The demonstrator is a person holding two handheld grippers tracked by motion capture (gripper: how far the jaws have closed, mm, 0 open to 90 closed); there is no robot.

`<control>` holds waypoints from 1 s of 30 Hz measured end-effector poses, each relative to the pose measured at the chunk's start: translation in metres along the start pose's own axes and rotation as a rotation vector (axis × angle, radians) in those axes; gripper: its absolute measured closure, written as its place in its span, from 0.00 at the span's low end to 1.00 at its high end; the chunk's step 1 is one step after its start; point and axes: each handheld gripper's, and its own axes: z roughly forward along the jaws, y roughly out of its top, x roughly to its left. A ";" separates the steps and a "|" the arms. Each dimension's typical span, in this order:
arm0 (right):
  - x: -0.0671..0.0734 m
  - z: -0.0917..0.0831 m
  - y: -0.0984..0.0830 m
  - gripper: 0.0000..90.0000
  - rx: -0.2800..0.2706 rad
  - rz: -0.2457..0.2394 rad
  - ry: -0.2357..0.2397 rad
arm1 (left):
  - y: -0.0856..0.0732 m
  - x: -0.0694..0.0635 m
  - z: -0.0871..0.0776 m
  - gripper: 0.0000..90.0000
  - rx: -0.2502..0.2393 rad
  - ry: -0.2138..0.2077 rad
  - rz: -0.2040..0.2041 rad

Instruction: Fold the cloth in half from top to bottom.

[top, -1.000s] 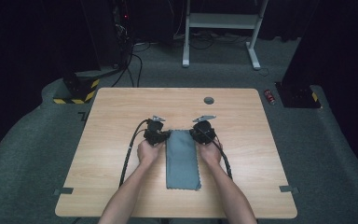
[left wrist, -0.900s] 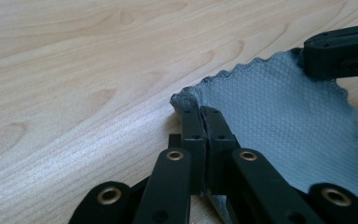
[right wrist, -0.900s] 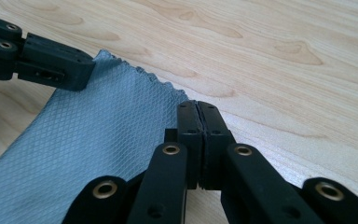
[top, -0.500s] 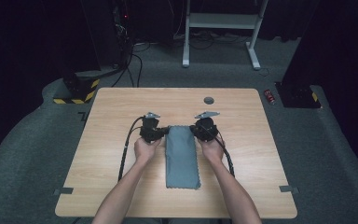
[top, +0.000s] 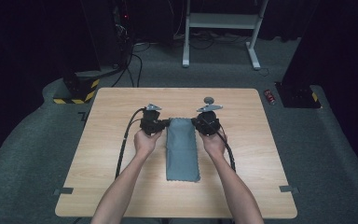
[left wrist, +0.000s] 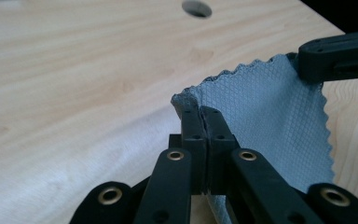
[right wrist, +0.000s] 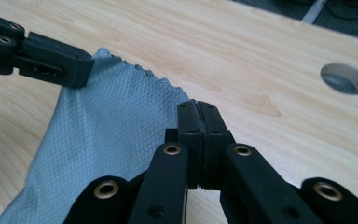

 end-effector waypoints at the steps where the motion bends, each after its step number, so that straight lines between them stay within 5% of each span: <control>1: -0.001 -0.001 0.004 0.99 -0.009 -0.004 0.003 | 0.001 0.000 -0.001 0.99 -0.010 0.000 -0.001; 4: -0.001 -0.002 0.006 0.99 -0.020 -0.003 0.003 | 0.002 0.002 -0.003 0.99 -0.021 -0.006 -0.015; 6: 0.000 -0.003 0.004 0.99 -0.021 -0.012 0.003 | 0.000 -0.002 -0.005 0.99 -0.012 -0.003 0.022; 24: 0.005 -0.014 -0.017 0.99 -0.019 -0.042 0.054 | -0.022 -0.015 -0.017 0.99 -0.006 -0.044 0.090; 30: 0.007 -0.015 -0.027 0.99 -0.011 -0.056 0.068 | -0.031 -0.018 -0.020 0.99 -0.016 -0.066 0.085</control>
